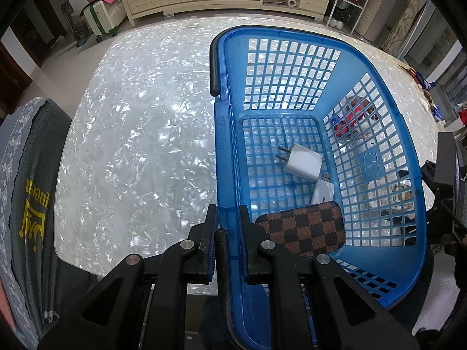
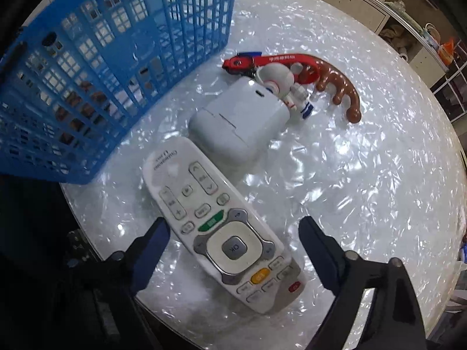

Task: Organize rigid objects
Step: 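Move the right gripper back to the white TV remote, then close the right gripper on the white TV remote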

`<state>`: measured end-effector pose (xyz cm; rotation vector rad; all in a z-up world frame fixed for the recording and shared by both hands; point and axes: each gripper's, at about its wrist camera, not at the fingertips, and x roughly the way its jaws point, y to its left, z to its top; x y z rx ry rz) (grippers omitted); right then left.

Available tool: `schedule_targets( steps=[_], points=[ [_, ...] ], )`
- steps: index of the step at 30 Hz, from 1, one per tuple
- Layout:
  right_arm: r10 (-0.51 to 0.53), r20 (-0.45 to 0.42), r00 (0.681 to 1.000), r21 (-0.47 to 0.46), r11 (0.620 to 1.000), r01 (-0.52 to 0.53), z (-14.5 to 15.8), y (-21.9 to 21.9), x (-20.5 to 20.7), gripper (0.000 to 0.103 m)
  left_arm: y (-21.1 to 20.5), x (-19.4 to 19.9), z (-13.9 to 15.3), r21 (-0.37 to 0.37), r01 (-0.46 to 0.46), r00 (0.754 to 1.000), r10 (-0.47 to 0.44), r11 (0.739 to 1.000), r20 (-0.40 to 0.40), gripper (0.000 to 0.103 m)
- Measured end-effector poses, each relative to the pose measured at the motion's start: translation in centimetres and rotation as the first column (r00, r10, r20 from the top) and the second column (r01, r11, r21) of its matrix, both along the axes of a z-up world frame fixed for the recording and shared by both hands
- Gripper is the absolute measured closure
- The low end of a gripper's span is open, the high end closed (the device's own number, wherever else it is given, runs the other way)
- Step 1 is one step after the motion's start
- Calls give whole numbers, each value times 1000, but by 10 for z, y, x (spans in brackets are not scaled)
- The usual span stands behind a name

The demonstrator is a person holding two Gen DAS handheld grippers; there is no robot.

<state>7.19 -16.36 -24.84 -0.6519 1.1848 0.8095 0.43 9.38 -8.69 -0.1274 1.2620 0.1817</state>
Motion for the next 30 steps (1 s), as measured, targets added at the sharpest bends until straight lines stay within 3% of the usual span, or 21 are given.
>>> schedule_targets(
  steps=[12, 20, 30],
  points=[
    [28, -13, 1000, 34, 999, -27, -10, -9, -9, 34, -1, 0, 0, -2, 0, 1000, 0, 1000, 2, 89],
    [54, -20, 998, 56, 997, -53, 5, -13, -26, 46, -2, 0, 0, -2, 1, 1000, -1, 1000, 2, 89],
    [-7, -43, 999, 99, 995, 11, 5, -13, -23, 53, -1, 0, -1, -2, 3, 1000, -3, 1000, 0, 89]
  ],
)
